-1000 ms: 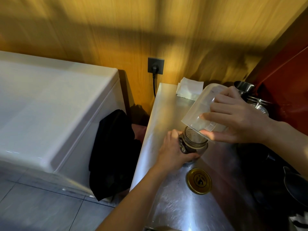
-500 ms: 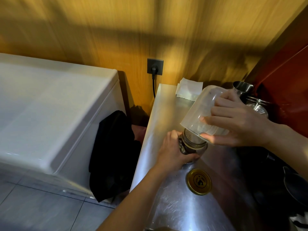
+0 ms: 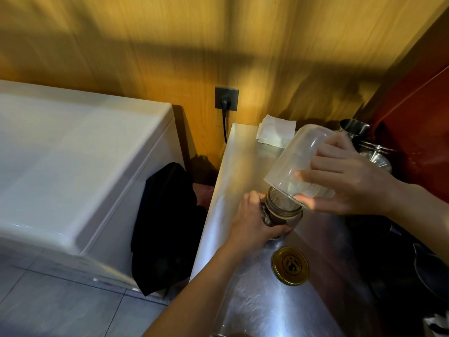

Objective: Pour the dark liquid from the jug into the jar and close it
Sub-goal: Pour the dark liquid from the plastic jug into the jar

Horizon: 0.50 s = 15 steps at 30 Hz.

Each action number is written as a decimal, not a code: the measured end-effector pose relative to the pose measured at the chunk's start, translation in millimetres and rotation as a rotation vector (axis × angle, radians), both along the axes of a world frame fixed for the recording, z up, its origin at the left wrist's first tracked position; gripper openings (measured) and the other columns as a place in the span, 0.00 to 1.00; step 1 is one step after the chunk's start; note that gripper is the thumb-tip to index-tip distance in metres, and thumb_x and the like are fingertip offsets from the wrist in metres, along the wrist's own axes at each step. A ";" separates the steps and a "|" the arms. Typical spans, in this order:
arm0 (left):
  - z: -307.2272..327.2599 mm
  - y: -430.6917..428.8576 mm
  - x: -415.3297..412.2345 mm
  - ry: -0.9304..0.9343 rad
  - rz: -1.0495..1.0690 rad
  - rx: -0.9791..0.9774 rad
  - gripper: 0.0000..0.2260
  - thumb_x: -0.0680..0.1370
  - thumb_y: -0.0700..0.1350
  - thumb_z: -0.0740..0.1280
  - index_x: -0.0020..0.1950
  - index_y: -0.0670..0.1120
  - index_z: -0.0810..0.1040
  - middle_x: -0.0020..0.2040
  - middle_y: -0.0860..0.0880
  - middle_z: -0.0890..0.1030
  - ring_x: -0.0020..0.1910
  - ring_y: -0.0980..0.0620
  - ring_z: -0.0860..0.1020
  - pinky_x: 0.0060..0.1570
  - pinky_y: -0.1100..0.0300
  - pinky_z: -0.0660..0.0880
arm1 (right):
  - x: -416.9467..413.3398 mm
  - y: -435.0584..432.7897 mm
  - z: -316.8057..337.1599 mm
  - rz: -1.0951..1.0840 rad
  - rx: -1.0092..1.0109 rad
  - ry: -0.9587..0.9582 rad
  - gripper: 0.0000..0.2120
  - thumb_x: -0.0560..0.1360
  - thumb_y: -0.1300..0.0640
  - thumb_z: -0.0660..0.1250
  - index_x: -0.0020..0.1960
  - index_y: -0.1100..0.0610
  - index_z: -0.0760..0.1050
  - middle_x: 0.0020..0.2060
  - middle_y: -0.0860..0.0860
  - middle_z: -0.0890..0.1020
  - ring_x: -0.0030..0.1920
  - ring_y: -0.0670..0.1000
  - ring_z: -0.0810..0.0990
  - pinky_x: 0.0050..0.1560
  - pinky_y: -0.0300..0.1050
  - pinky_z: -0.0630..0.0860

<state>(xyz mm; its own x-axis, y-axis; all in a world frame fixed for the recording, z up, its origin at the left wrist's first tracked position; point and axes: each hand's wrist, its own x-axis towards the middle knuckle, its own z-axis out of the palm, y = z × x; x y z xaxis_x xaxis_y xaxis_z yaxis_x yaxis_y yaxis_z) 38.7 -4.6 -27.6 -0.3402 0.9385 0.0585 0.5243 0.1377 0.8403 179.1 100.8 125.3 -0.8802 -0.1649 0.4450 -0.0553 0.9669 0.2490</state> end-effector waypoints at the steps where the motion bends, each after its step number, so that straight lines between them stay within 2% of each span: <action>1: 0.5 0.0 0.0 0.001 -0.001 0.001 0.31 0.60 0.60 0.75 0.56 0.52 0.65 0.55 0.51 0.69 0.55 0.54 0.67 0.52 0.56 0.70 | 0.9 0.1 -0.1 0.000 -0.014 0.008 0.13 0.70 0.52 0.71 0.43 0.63 0.79 0.29 0.54 0.75 0.36 0.52 0.68 0.46 0.50 0.65; 6: 0.4 0.0 0.4 -0.007 -0.002 0.007 0.31 0.61 0.58 0.76 0.56 0.51 0.65 0.54 0.52 0.68 0.55 0.54 0.67 0.51 0.59 0.68 | 3.6 -1.6 0.5 -0.014 -0.028 0.029 0.13 0.70 0.52 0.70 0.42 0.64 0.80 0.28 0.53 0.75 0.32 0.54 0.70 0.46 0.49 0.65; 12: -1.5 0.5 0.1 -0.011 0.001 0.023 0.31 0.60 0.56 0.76 0.56 0.51 0.65 0.54 0.51 0.69 0.56 0.53 0.68 0.53 0.60 0.68 | 7.1 -1.5 3.2 -0.084 -0.175 0.098 0.18 0.71 0.49 0.68 0.42 0.66 0.80 0.27 0.56 0.75 0.33 0.56 0.72 0.37 0.55 0.66; 15: -3.6 1.4 -0.7 -0.025 0.003 0.025 0.31 0.60 0.57 0.76 0.55 0.53 0.64 0.55 0.52 0.69 0.56 0.54 0.68 0.54 0.58 0.69 | 10.9 1.2 0.9 -0.204 -0.298 0.189 0.18 0.70 0.50 0.68 0.43 0.67 0.80 0.28 0.58 0.77 0.34 0.55 0.72 0.37 0.51 0.65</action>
